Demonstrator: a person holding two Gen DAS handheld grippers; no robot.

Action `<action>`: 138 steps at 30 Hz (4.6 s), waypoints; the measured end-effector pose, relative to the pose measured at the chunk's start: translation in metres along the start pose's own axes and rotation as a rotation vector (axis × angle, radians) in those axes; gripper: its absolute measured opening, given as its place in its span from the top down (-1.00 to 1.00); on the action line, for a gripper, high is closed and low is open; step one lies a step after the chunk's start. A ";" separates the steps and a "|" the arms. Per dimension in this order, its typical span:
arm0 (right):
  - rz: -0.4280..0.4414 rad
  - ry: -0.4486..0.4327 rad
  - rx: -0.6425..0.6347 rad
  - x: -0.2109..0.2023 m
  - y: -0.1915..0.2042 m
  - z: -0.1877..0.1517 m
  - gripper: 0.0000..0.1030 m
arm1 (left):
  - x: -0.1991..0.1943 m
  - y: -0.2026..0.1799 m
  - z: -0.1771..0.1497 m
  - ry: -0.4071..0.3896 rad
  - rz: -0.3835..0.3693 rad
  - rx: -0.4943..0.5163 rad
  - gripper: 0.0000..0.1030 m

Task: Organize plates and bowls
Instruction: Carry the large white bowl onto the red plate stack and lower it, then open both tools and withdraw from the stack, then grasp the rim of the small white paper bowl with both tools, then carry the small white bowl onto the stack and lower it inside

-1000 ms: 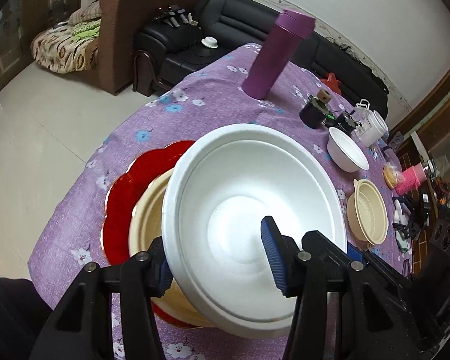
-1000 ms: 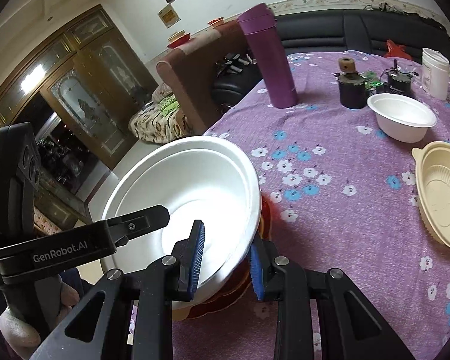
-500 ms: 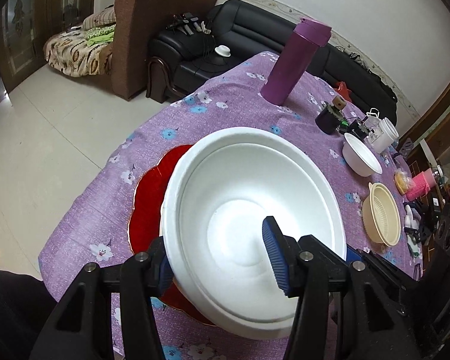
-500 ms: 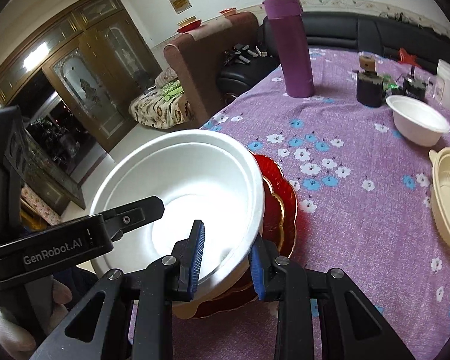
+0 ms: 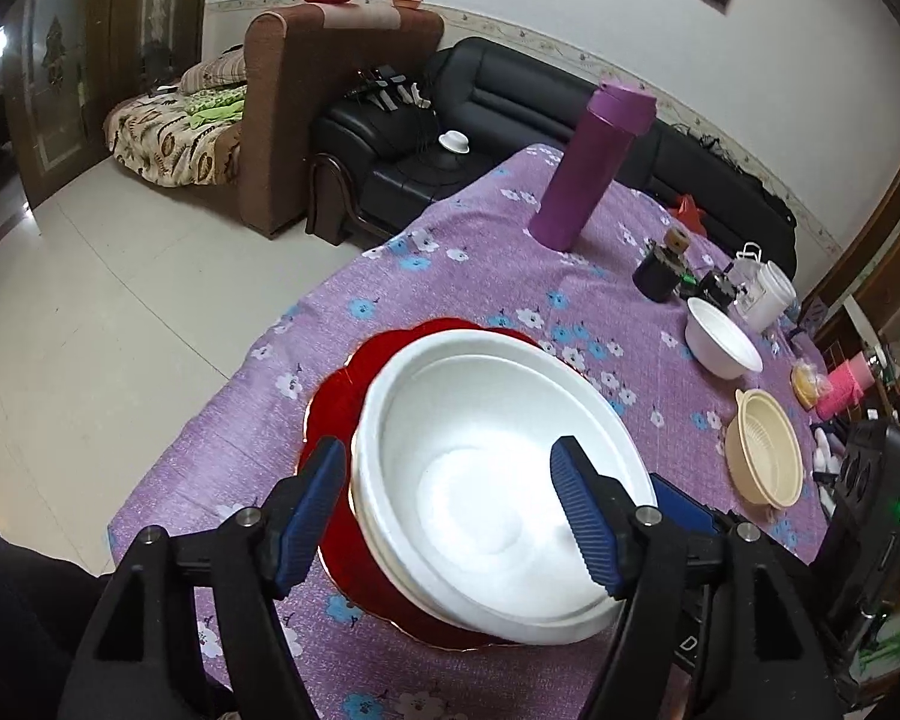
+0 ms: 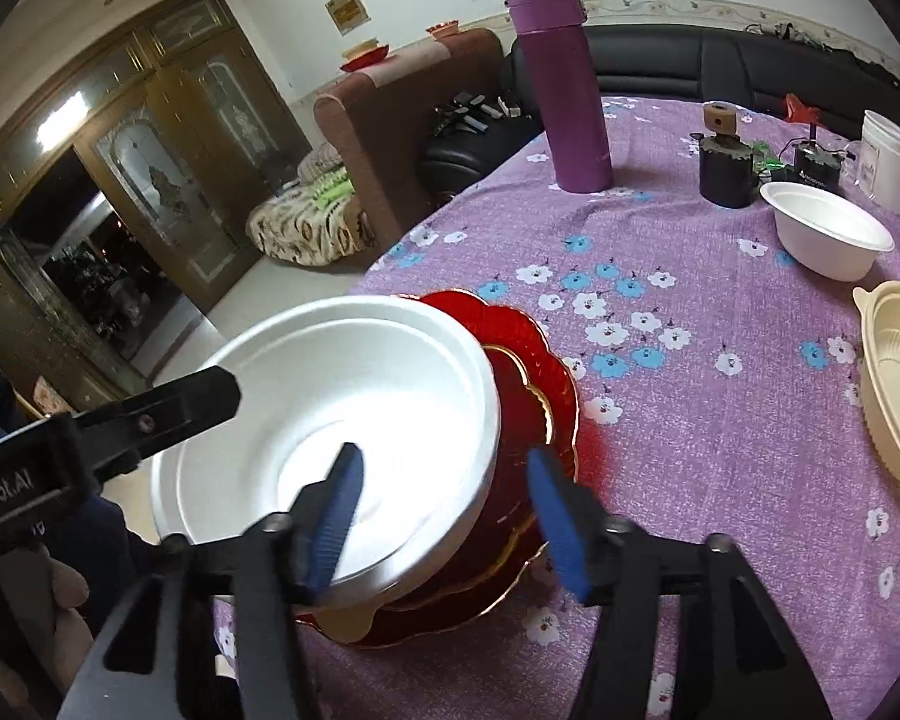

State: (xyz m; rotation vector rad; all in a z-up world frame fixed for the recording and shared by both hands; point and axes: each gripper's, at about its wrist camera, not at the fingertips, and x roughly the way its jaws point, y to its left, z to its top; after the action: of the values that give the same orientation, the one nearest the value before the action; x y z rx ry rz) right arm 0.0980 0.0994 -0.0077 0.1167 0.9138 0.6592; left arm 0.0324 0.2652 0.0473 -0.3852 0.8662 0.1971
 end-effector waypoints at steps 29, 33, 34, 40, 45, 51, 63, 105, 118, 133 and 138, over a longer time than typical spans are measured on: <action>-0.056 -0.155 0.017 -0.055 -0.018 -0.021 -0.52 | -0.032 0.014 -0.023 -0.129 0.028 -0.060 -0.46; -0.085 -0.150 0.052 -0.067 -0.037 -0.031 -0.52 | -0.035 -0.007 -0.026 -0.127 -0.002 -0.006 -0.46; -0.097 -0.148 0.062 -0.071 -0.043 -0.035 -0.52 | -0.035 -0.012 -0.026 -0.126 -0.010 0.006 -0.47; -0.179 -0.170 0.133 -0.102 -0.084 -0.050 -0.52 | -0.038 -0.056 -0.037 -0.111 -0.067 0.111 -0.48; -0.223 -0.187 0.210 -0.129 -0.114 -0.062 -0.54 | -0.036 -0.089 -0.050 -0.081 -0.103 0.188 -0.51; -0.232 -0.189 0.237 -0.142 -0.125 -0.075 -0.55 | -0.032 -0.120 -0.073 -0.039 -0.121 0.274 -0.51; -0.278 -0.184 0.207 -0.150 -0.121 -0.087 -0.57 | -0.022 -0.151 -0.100 0.015 -0.120 0.400 -0.51; -0.309 0.035 0.514 -0.041 -0.328 0.129 -0.58 | 0.230 -0.271 0.109 0.414 -0.226 0.124 -0.14; -0.278 0.182 0.481 0.006 -0.344 0.136 -0.03 | 0.292 -0.300 0.094 0.502 -0.101 0.235 0.17; -0.182 0.099 0.452 -0.034 -0.288 0.122 0.53 | 0.208 -0.289 0.079 0.402 -0.107 0.313 0.53; -0.179 0.066 0.375 -0.053 -0.251 0.111 0.53 | 0.183 -0.256 0.075 0.391 -0.132 0.260 0.53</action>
State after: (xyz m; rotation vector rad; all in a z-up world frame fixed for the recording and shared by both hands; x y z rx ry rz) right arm 0.2809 -0.1118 0.0063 0.3443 1.0912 0.3224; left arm 0.2841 0.0644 0.0139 -0.2381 1.2303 -0.1185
